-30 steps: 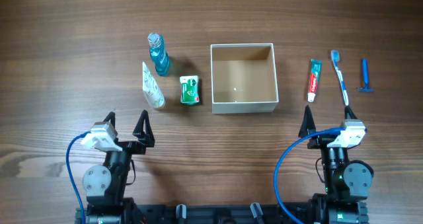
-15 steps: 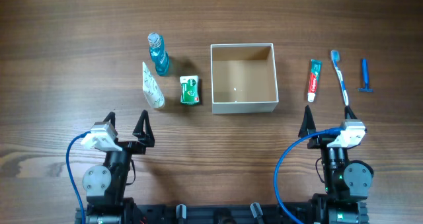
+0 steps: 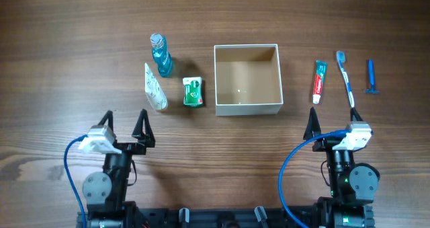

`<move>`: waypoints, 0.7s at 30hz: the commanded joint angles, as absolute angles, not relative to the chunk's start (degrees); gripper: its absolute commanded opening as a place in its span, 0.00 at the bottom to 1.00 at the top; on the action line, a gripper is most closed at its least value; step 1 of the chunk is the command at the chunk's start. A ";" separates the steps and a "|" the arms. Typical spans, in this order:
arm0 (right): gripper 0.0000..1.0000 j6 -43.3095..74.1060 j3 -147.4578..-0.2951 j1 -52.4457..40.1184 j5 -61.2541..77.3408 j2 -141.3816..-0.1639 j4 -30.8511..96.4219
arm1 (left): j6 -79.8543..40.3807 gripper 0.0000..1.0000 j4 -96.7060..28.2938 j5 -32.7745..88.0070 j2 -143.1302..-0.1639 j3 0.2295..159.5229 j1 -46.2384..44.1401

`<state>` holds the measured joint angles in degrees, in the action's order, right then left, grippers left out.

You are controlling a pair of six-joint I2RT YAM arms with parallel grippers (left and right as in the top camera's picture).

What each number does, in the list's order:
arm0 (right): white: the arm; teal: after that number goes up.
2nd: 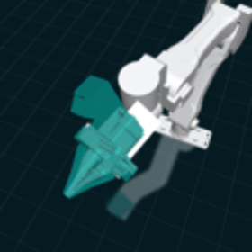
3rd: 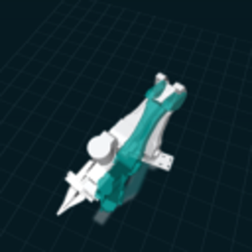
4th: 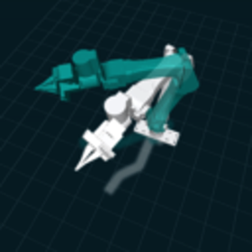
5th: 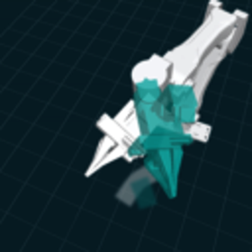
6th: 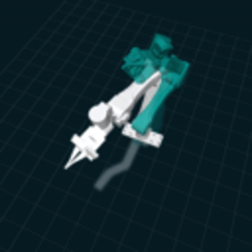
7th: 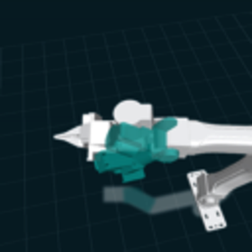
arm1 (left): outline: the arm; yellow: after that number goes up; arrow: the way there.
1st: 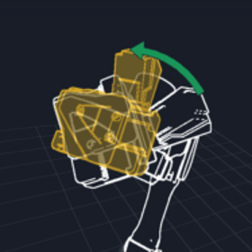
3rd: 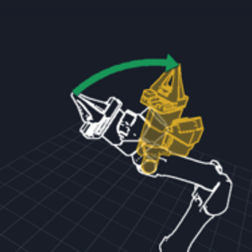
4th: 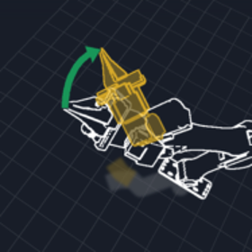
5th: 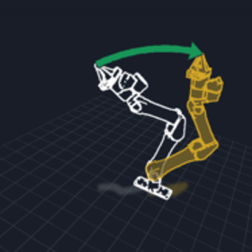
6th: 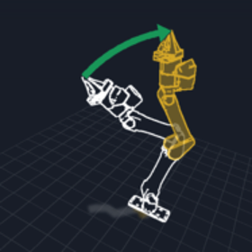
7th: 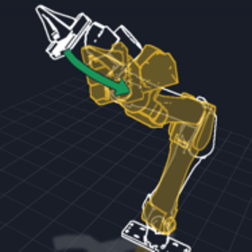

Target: Pack container

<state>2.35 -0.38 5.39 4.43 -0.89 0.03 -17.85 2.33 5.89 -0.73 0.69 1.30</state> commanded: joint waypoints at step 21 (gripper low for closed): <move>1.00 3.11 -0.30 5.04 3.44 -0.80 -0.12 | -21.67 1.00 18.33 13.26 -0.38 2.63 1.78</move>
<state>2.35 -0.38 5.39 4.43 -0.89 0.03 -22.13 18.33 11.22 -0.73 0.71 1.30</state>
